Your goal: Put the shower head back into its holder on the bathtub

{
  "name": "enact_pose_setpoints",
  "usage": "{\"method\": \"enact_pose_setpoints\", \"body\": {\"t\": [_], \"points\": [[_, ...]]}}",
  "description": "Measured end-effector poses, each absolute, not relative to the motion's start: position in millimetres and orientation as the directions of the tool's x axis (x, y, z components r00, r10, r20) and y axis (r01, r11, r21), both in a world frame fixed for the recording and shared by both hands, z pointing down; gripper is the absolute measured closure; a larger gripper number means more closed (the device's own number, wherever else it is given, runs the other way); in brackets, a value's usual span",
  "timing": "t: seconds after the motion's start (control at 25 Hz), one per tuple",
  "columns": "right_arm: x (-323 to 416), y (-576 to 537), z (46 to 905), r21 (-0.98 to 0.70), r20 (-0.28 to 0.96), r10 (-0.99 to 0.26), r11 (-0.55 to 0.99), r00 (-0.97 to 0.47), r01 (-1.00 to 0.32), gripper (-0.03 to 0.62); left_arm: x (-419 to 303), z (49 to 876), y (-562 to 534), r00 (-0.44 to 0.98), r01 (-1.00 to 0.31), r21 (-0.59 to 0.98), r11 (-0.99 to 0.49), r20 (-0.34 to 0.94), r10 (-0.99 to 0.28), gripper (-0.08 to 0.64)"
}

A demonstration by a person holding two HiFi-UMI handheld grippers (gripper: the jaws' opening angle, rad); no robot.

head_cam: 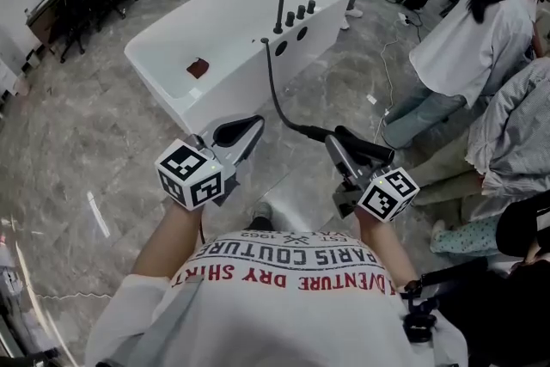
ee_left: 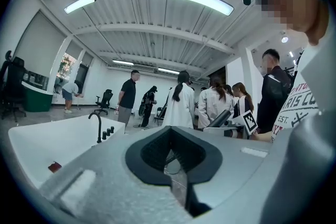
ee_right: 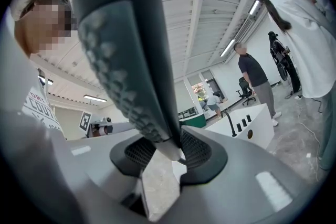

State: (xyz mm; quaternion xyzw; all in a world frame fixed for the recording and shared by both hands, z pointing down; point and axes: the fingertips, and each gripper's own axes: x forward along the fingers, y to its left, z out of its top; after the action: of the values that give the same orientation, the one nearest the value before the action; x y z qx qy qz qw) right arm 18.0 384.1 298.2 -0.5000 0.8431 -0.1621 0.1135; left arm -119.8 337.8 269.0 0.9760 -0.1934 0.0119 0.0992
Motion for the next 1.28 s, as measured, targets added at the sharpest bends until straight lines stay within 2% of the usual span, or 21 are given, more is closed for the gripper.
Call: {"method": "enact_pose_setpoints", "body": {"t": [0.4, 0.84, 1.28], "points": [[24.1, 347.3, 299.6, -0.398, -0.046, -0.883, 0.444, -0.467, -0.802, 0.451, -110.0, 274.7, 300.2, 0.930, -0.368, 0.181, -0.912, 0.097, -0.355, 0.558], [22.2, 275.6, 311.5, -0.458, -0.046, -0.884, 0.432, -0.465, -0.777, 0.453, -114.6, 310.7, 229.8, 0.933, -0.359, 0.249, -0.900, 0.134, -0.335, 0.558], [29.4, 201.8, 263.8, -0.493, -0.127, -0.902, 0.418, -0.412, -0.763, 0.454, -120.9, 296.9, 167.2, 0.969, -0.245, 0.149, -0.958, 0.072, -0.236, 0.558]]}}
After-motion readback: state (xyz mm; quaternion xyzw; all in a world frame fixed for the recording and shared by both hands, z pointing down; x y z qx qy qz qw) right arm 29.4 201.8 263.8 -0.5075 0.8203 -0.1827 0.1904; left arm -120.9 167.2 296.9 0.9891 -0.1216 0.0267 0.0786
